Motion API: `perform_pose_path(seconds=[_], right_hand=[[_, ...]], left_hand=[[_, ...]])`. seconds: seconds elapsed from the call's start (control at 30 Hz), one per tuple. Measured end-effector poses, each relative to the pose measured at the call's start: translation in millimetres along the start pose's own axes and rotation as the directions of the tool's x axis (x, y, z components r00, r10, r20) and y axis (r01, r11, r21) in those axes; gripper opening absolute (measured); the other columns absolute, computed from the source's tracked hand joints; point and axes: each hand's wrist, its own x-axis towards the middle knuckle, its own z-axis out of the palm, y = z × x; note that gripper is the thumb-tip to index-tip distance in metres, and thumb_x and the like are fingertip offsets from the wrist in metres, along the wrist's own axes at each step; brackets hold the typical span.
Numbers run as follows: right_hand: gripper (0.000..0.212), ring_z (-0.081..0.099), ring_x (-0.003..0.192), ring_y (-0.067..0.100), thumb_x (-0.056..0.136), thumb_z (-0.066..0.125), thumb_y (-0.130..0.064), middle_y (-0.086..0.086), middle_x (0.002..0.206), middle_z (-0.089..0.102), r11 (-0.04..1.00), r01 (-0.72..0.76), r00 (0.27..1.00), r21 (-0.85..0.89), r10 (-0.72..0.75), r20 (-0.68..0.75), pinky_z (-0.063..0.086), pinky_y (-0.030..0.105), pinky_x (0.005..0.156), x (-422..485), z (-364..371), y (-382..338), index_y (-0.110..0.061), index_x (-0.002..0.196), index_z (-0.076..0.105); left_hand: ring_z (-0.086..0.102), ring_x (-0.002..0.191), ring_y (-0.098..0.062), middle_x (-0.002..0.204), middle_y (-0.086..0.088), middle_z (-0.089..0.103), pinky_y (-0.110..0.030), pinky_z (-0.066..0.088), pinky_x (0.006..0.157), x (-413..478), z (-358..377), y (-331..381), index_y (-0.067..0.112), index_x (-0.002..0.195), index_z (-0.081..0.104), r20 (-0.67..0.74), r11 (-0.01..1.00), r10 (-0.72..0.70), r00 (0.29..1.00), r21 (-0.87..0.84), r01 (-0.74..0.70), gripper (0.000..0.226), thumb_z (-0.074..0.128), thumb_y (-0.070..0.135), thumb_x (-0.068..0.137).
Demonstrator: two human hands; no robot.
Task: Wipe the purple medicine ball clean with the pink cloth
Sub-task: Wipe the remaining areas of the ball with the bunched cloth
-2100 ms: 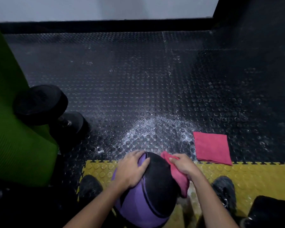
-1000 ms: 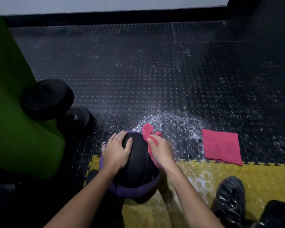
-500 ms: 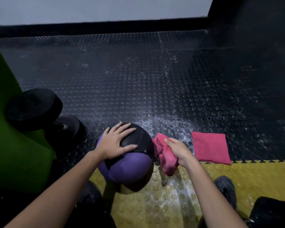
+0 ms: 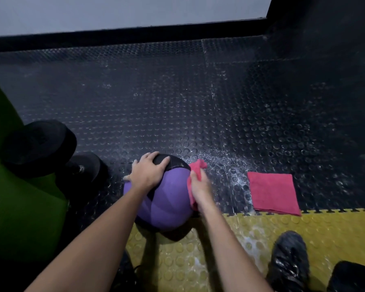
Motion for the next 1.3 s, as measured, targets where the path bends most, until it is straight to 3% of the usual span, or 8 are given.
perform_pose_path(seconds=[0.2, 0.33, 0.47, 0.73, 0.93, 1.17, 1.23, 1.3], right_hand=[[0.056, 0.027, 0.135, 0.019, 0.086, 0.026, -0.042, 0.001, 0.145, 0.036, 0.81, 0.533, 0.837, -0.244, -0.547, 0.009, 0.018, 0.031, 0.112, -60, 42, -2, -0.019, 0.132, 0.048], [0.044, 0.039, 0.128, 0.021, 0.091, 0.038, -0.034, 0.006, 0.137, 0.046, 0.891, 0.431, 0.899, -0.145, -0.437, -0.01, 0.025, 0.023, 0.103, -8, 24, -8, -0.015, 0.127, 0.052], [0.03, 0.047, 0.118, 0.028, 0.094, 0.043, -0.023, 0.01, 0.127, 0.054, 0.966, 0.2, 0.977, -0.161, -0.209, -0.037, 0.035, 0.031, 0.093, 20, 12, -26, -0.016, 0.122, 0.054], [0.057, 0.025, 0.136, 0.02, 0.088, 0.025, -0.041, 0.005, 0.146, 0.032, 0.82, 0.538, 0.831, -0.194, -0.554, -0.039, 0.021, 0.033, 0.112, -52, 37, 7, -0.012, 0.133, 0.045], [0.038, 0.043, 0.123, 0.032, 0.098, 0.033, -0.024, 0.016, 0.134, 0.046, 0.998, -0.056, 0.998, 0.04, 0.057, -0.022, 0.035, 0.037, 0.101, 13, 6, 4, -0.01, 0.133, 0.039], [0.052, 0.014, 0.139, 0.018, 0.089, 0.026, -0.029, 0.001, 0.149, 0.023, 0.833, 0.526, 0.846, -0.173, -0.533, 0.007, 0.013, 0.032, 0.114, -75, 45, 4, -0.011, 0.136, 0.039], [0.049, 0.023, 0.137, 0.019, 0.09, 0.028, -0.025, 0.005, 0.148, 0.027, 0.851, 0.498, 0.863, -0.164, -0.506, -0.007, 0.02, 0.032, 0.113, -61, 36, 11, -0.007, 0.135, 0.04], [0.04, 0.039, 0.128, 0.028, 0.095, 0.033, -0.014, 0.016, 0.14, 0.039, 0.965, 0.238, 0.965, -0.114, -0.248, -0.085, 0.03, 0.032, 0.104, -38, 18, 11, -0.001, 0.131, 0.042]], left_hand=[[0.031, 0.135, -0.033, 0.148, 0.005, 0.037, -0.064, 0.022, 0.105, 4, -5, 2, 0.04, 0.138, 0.04, 0.003, 0.968, -0.222, 0.975, -0.117, 0.221, 0.065, 0.039, 0.07, 0.081], [0.021, 0.142, -0.026, 0.156, -0.001, 0.021, -0.048, 0.013, 0.116, 9, -10, -17, 0.034, 0.144, 0.03, 0.129, 0.998, 0.036, 0.991, -0.059, -0.029, 0.073, 0.041, 0.071, 0.082], [0.017, 0.143, -0.028, 0.156, 0.006, 0.02, -0.058, 0.015, 0.112, 7, -6, -10, 0.044, 0.141, 0.028, 0.149, 0.998, -0.012, 0.989, -0.065, 0.022, 0.101, 0.024, 0.09, 0.051], [0.017, 0.143, -0.019, 0.154, -0.003, 0.023, -0.047, 0.009, 0.116, -1, -13, -14, 0.033, 0.143, 0.031, 0.131, 0.994, 0.036, 0.991, -0.109, -0.022, 0.065, 0.044, 0.063, 0.087], [0.017, 0.141, -0.036, 0.157, -0.005, 0.012, -0.046, 0.007, 0.117, -12, -17, -20, 0.036, 0.146, 0.022, 0.179, 0.986, -0.022, 0.984, -0.161, 0.052, 0.074, 0.045, 0.068, 0.084], [0.017, 0.143, -0.027, 0.156, -0.007, 0.015, -0.045, 0.006, 0.117, -12, -12, -22, 0.033, 0.146, 0.025, 0.155, 0.986, -0.018, 0.988, -0.162, 0.043, 0.072, 0.047, 0.065, 0.085], [0.017, 0.142, -0.03, 0.156, -0.006, 0.014, -0.044, 0.006, 0.117, -15, -14, -23, 0.035, 0.145, 0.025, 0.168, 0.979, -0.039, 0.985, -0.192, 0.072, 0.084, 0.045, 0.073, 0.073], [0.017, 0.141, -0.033, 0.156, -0.005, 0.014, -0.044, 0.006, 0.117, -18, -15, -23, 0.037, 0.144, 0.026, 0.171, 0.969, -0.064, 0.983, -0.225, 0.102, 0.086, 0.044, 0.074, 0.069]])
